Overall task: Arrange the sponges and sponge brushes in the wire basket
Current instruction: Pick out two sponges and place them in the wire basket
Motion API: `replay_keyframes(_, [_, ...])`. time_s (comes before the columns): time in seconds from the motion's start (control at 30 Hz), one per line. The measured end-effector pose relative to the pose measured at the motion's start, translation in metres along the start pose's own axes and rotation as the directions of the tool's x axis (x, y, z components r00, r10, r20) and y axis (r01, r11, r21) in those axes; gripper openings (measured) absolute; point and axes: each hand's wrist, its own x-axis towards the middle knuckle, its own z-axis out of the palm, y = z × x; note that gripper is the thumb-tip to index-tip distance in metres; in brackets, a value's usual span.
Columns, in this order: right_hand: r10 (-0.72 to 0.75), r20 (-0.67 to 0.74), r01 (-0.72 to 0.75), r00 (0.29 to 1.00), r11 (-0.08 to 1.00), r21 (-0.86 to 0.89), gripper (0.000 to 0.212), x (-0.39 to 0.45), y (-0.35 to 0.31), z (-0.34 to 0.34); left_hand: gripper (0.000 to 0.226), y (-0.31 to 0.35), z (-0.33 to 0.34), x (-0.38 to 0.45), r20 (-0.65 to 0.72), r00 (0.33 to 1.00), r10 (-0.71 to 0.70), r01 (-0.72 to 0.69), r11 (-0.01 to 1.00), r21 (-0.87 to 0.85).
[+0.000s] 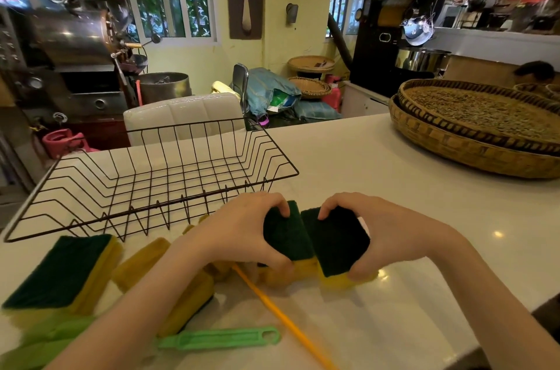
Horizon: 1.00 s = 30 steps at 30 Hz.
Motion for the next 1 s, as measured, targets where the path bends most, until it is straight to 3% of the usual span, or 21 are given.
replay_keyframes(0.23, [-0.098,0.056,0.092,0.994,0.99,0.104,0.067,0.015,-0.013,-0.04,0.058,-0.002,-0.041,-0.018,-0.093,0.996,0.015,-0.029,0.989,-0.145])
replay_keyframes(0.53, [-0.217,-0.042,0.22,0.975,0.97,0.101,0.068,0.08,-0.04,-0.056,0.062,-0.042,-0.098,-0.027,-0.165,0.985,-0.055,0.026,0.985,-0.17])
replay_keyframes(0.83, [-0.328,-0.085,0.339,0.941,0.913,0.228,0.061,0.177,-0.074,-0.044,0.059,-0.111,-0.138,-0.039,-0.211,0.947,-0.243,0.218,0.967,-0.136])
replay_keyframes(1.0, [-0.332,-0.12,0.35,0.936,0.913,0.207,0.065,0.221,-0.091,-0.03,0.063,-0.157,-0.141,-0.045,-0.215,0.901,-0.377,0.362,0.926,-0.106])
